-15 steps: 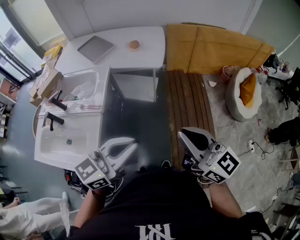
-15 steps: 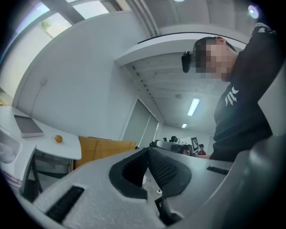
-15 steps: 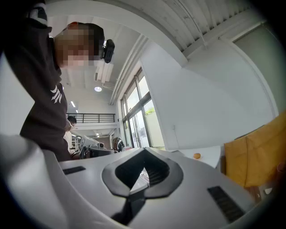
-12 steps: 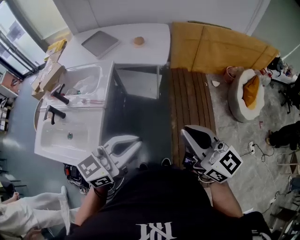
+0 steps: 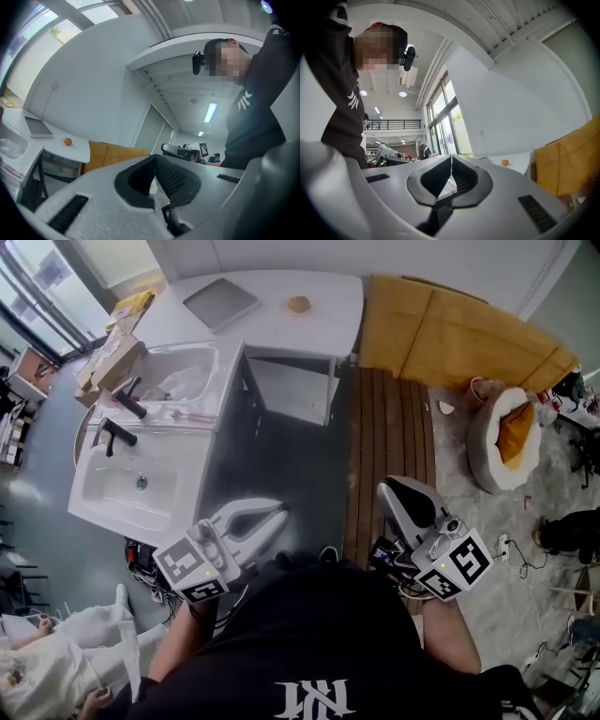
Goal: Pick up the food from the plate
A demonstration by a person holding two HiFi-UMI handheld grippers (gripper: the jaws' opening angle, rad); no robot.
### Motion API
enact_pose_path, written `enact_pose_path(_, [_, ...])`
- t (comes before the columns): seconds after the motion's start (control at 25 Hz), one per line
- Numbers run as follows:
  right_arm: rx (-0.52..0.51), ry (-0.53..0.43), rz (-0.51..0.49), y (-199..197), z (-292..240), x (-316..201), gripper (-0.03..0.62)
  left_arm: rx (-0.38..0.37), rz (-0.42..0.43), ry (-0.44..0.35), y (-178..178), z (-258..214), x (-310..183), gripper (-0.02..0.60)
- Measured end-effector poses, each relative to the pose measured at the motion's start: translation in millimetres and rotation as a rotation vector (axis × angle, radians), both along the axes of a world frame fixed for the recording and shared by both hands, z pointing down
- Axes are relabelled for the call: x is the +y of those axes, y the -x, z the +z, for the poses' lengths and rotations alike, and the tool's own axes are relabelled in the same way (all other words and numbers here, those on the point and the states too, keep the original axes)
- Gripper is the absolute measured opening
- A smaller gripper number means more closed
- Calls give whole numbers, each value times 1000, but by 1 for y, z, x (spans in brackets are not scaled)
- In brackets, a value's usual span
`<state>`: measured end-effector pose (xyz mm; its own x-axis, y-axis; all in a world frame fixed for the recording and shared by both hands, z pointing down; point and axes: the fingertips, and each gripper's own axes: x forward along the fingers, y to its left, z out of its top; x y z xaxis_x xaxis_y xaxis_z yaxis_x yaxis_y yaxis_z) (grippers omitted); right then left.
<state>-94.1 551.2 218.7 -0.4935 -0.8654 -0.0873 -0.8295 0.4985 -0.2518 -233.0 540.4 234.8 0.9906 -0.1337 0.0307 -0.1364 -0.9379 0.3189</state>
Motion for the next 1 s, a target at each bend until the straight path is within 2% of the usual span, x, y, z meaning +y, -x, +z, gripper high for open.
enact_pose_path(0.52, [11,9,-51,-31,17,1,5,-48,-59,-41,-31,4,-9,5])
enact_pose_path(0.76, [36,29,-63,-39,27,-20,5,-61,-67,-11,-37,19,-25,5])
enact_pose_path(1.0, [45,49,-62,-44,33,-62,5,-57,-69,34,-39,34,-64,5])
